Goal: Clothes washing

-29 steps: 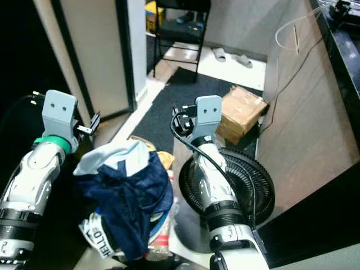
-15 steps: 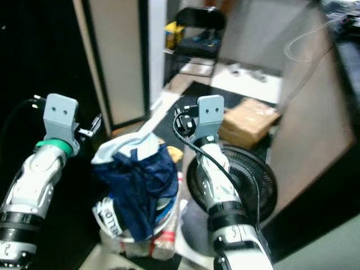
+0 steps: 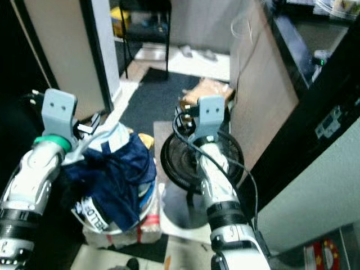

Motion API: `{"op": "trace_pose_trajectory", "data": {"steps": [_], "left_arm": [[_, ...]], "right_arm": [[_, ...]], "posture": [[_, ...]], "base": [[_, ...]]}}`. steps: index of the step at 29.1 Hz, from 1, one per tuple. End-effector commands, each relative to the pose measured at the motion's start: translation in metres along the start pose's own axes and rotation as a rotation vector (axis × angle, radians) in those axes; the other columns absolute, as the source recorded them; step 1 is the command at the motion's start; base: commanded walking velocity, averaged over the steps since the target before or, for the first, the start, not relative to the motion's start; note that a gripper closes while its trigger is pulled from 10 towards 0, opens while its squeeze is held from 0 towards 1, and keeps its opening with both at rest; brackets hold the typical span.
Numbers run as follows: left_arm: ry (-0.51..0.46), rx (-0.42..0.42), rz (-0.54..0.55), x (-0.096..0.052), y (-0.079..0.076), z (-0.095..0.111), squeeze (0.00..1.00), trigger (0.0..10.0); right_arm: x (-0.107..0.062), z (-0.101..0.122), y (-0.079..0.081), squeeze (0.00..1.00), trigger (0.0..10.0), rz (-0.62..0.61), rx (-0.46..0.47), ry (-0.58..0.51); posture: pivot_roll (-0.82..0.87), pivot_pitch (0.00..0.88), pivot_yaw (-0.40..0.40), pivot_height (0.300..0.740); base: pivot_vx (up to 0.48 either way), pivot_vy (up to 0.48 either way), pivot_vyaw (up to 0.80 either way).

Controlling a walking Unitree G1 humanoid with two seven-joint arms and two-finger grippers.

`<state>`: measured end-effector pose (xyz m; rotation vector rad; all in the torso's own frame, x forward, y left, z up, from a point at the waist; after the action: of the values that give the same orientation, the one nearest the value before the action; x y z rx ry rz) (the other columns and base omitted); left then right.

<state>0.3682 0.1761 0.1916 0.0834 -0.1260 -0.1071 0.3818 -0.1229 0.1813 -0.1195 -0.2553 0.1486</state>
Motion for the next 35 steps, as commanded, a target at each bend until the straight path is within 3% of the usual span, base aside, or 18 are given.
{"op": "trace_pose_trajectory", "data": {"steps": [1,19,27,31,35], "left_arm": [[0.017,-0.003,-0.002,-0.001,0.0,-0.005,0.0,10.0],[0.027,-0.001,0.002,-0.002,0.0,-0.007,0.0,10.0],[0.085,0.016,0.033,0.003,0.0,-0.02,0.0,10.0],[0.107,0.029,0.036,0.01,-0.002,-0.025,0.0,10.0],[0.127,0.01,0.086,0.012,0.01,-0.029,0.0,10.0]], "right_arm": [[0.0,-0.001,0.0,0.0,10.0,0.002,0.004,0.005],[-0.001,-0.002,0.002,0.0,10.0,0.008,0.008,0.006],[0.0,-0.003,0.005,0.0,10.0,0.034,0.0,0.018],[0.004,-0.003,0.005,0.0,10.0,0.046,-0.011,0.028],[0.018,0.002,0.01,0.0,10.0,0.079,-0.022,0.039]], "posture": [[0.06,0.015,0.029,0.74],[0.06,0.018,0.028,0.74],[0.06,0.086,-0.004,0.74],[0.05,0.101,-0.013,0.74],[0.05,0.143,-0.046,0.74]], "base": [[0.0,0.0,0.0],[0.0,0.0,0.0],[0.0,0.0,0.0],[0.0,0.0,0.0],[0.0,0.0,0.0]]}}
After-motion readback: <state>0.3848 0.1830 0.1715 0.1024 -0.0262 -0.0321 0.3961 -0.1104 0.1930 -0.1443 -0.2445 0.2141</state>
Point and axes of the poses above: a point about 5 cm out from each wrist's last joint towards the gripper, its own x axis pointing out of the wrist towards the gripper, its own z axis along the axis of the wrist's last joint, y = z × x, the point moved 2 cm from there along x, pointing out of the wrist towards the gripper, and after that the axes turned 9 degrees about -x, right-handed, at the moved point
